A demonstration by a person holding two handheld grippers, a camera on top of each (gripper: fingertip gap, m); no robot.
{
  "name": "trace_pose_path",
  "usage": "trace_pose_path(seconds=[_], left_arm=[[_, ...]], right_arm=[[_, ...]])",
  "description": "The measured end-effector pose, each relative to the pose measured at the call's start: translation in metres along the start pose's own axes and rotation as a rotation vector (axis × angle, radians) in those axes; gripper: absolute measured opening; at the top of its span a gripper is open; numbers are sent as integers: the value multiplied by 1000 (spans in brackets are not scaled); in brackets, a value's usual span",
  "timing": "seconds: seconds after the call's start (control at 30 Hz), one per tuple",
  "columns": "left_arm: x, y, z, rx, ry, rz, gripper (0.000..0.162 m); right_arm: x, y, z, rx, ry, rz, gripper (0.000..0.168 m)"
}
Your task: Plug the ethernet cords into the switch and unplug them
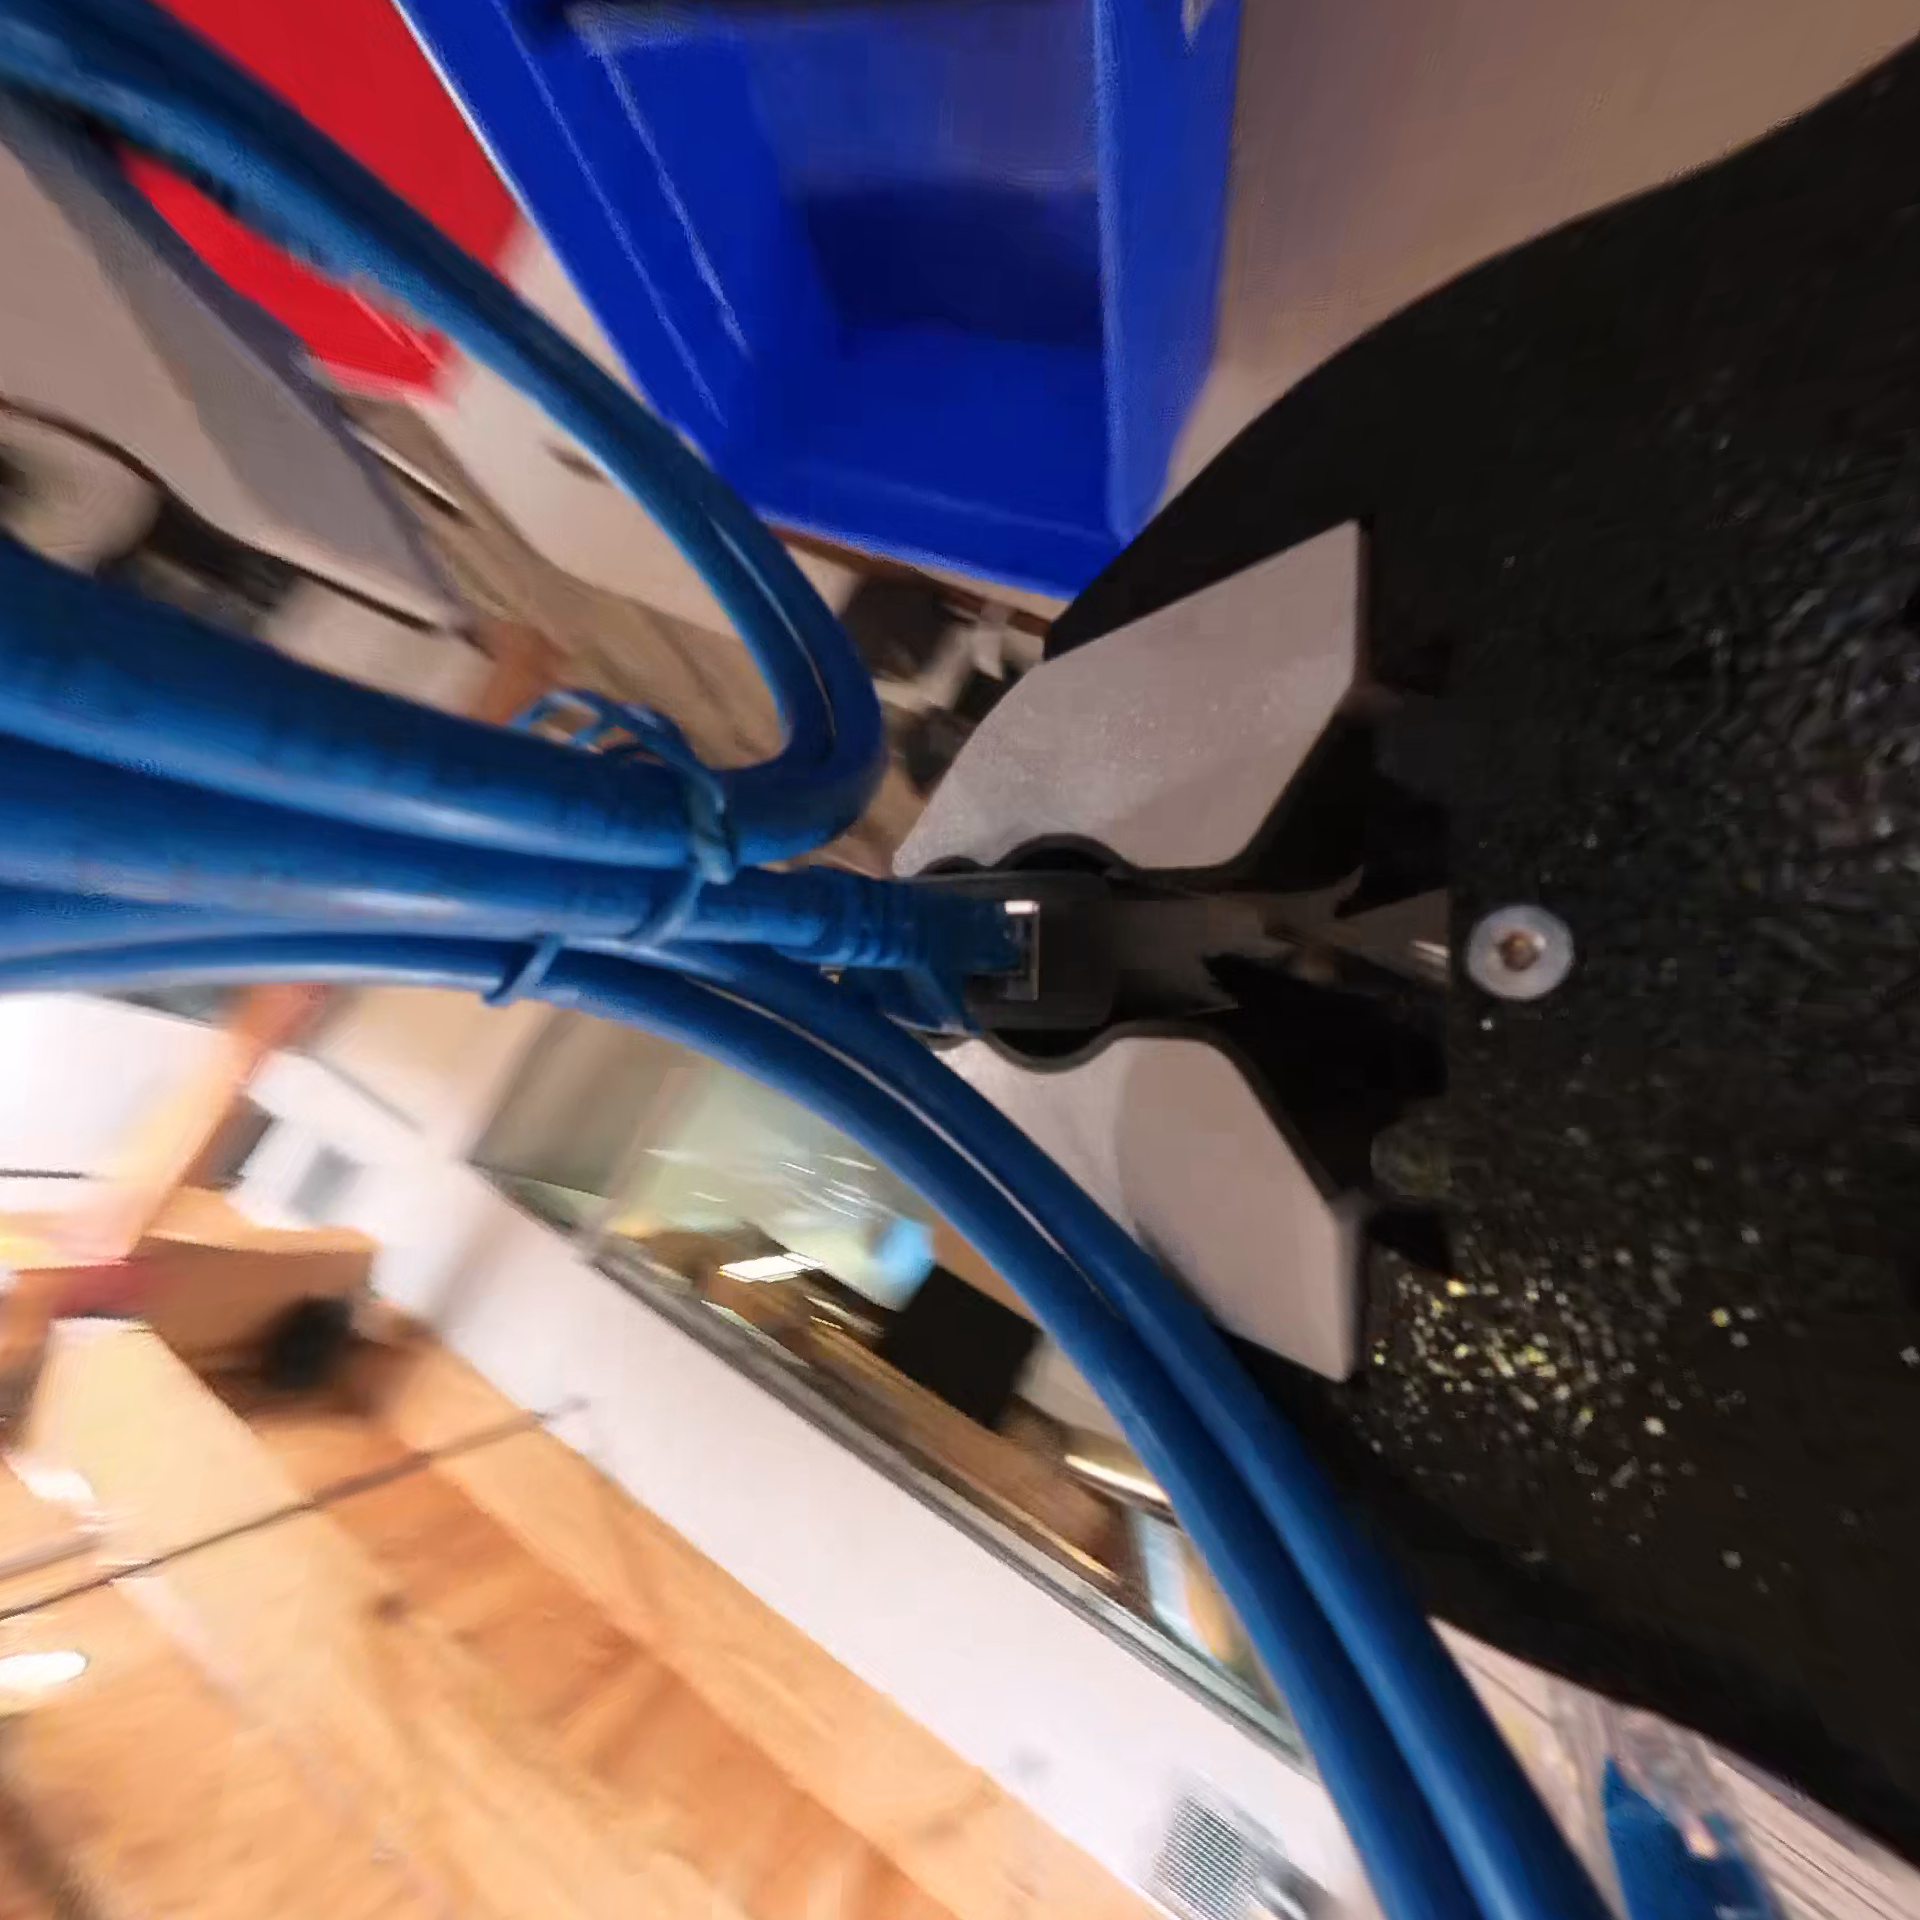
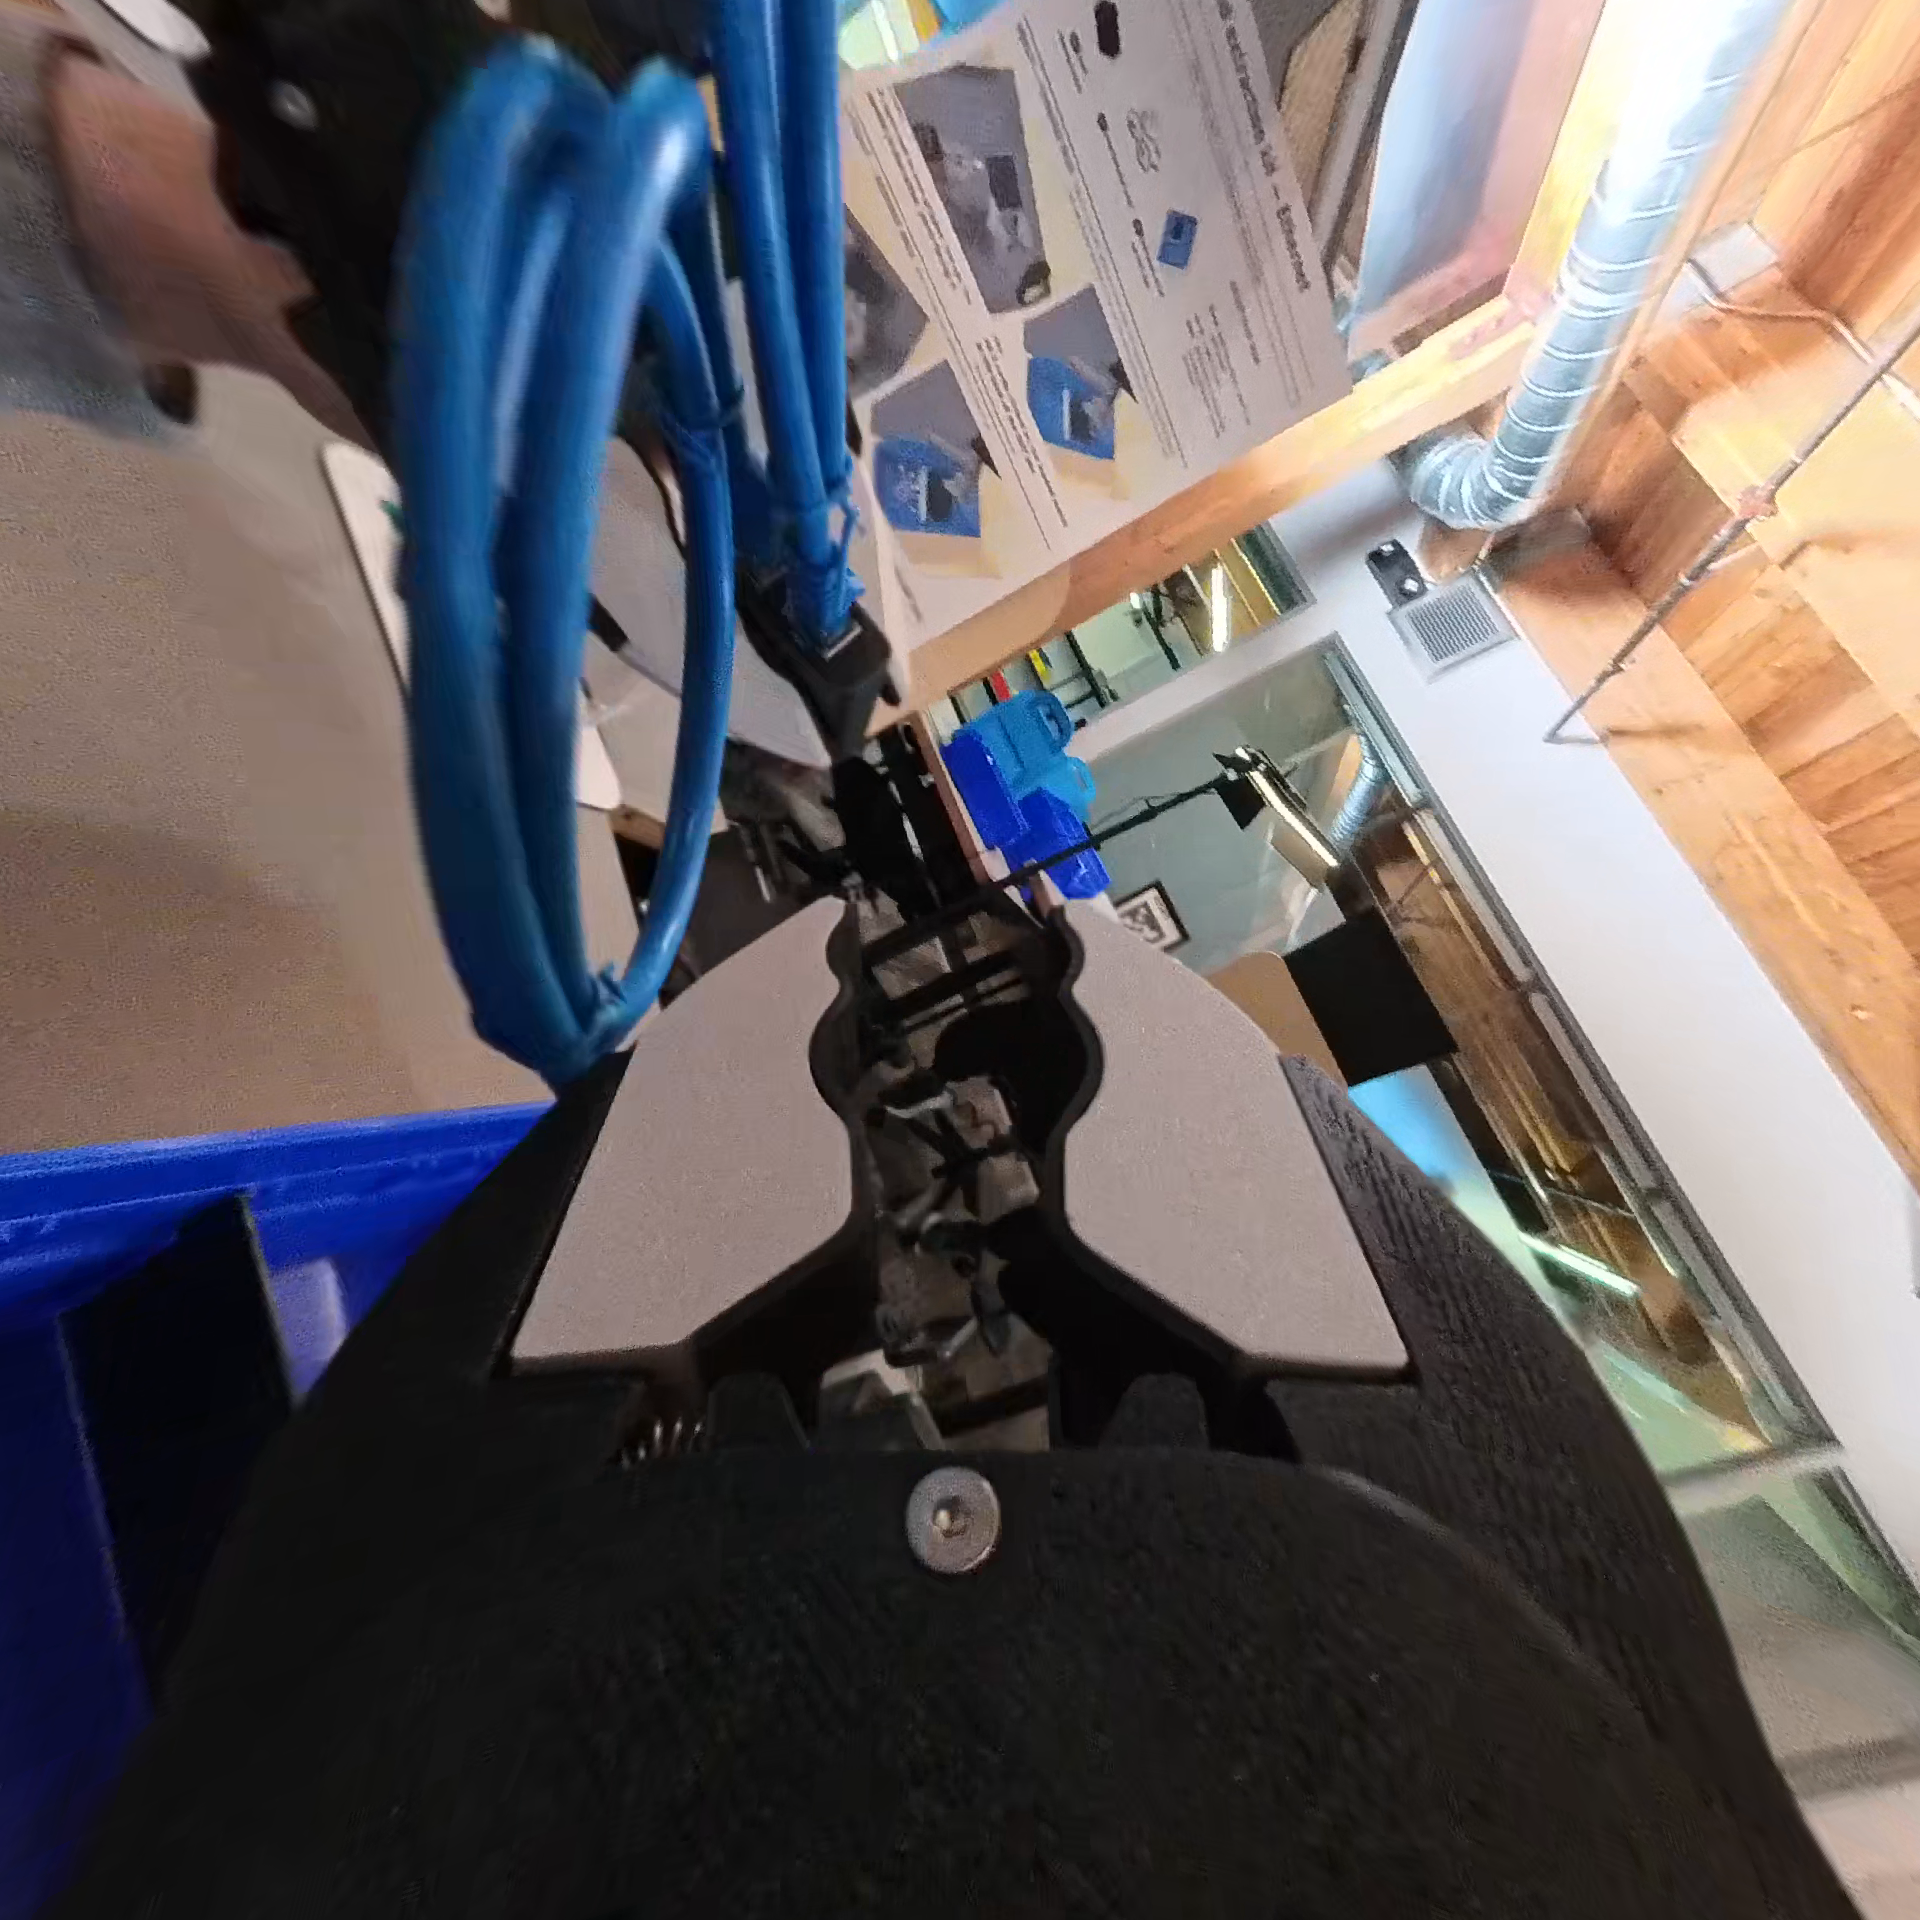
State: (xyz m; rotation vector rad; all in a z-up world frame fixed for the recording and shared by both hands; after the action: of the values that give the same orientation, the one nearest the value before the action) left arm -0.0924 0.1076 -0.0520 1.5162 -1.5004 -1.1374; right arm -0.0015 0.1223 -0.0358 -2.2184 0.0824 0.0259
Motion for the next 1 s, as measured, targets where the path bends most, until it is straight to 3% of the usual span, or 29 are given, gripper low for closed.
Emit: trace_pose_path(seconds=[0.03,0.17,0.27,0.47,0.63,0.87,1.0], left_arm=[[0,4,12,-11,130,-24,22],[7,10,35,-176,399,-73,20],[6,6,46,-248,503,-48,22],[-2,-8,54,-244,536,12,22],[-6,-21,58,-192,533,89,20],[-13,-31,46,-234,492,113,21],[-16,-38,38,-260,463,131,21]], right_arm=[[0,-7,5,6,21,43,30],[7,-34,18,6,86,193,26],[15,-42,16,-8,88,236,25],[15,5,-10,-10,-30,-40,29],[7,28,-8,-48,2,-176,39],[-26,40,7,-75,48,-180,44],[-37,45,11,-51,65,-164,37]])
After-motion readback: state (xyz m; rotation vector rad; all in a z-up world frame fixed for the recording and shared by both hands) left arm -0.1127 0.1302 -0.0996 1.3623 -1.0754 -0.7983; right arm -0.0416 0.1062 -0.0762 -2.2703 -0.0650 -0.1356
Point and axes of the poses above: each gripper's, where its closed fingertips meet, x back along the fingers, z out of its underside, y = z × x across the jaws, the point moved 1 cm from there along x, back along the fingers, and after that the axes turned 9 degrees about -x, right-handed, at the moved point
